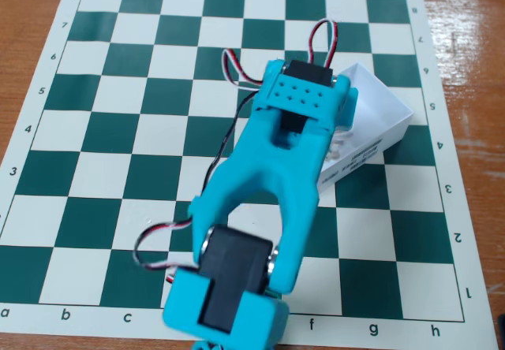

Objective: Grab the toy horse and put it in the box.

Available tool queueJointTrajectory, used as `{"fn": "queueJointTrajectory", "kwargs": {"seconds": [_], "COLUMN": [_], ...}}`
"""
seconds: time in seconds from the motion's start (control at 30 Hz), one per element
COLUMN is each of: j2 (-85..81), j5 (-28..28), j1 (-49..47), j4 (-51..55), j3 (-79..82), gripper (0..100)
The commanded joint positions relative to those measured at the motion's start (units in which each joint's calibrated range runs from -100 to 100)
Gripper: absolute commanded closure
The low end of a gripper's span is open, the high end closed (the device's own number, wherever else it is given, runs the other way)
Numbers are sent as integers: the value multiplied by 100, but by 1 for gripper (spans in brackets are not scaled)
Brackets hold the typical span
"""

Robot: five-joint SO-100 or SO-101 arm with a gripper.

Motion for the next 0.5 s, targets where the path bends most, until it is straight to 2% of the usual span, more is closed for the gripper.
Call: {"fn": "queueJointTrajectory", "kwargs": {"seconds": [0.0,0.47], "j2": [-956,-4249], "j5": [-83,-483], "j1": [-275,-1161], "j4": [123,871], "j3": [502,2933], "gripper": [100,100]}}
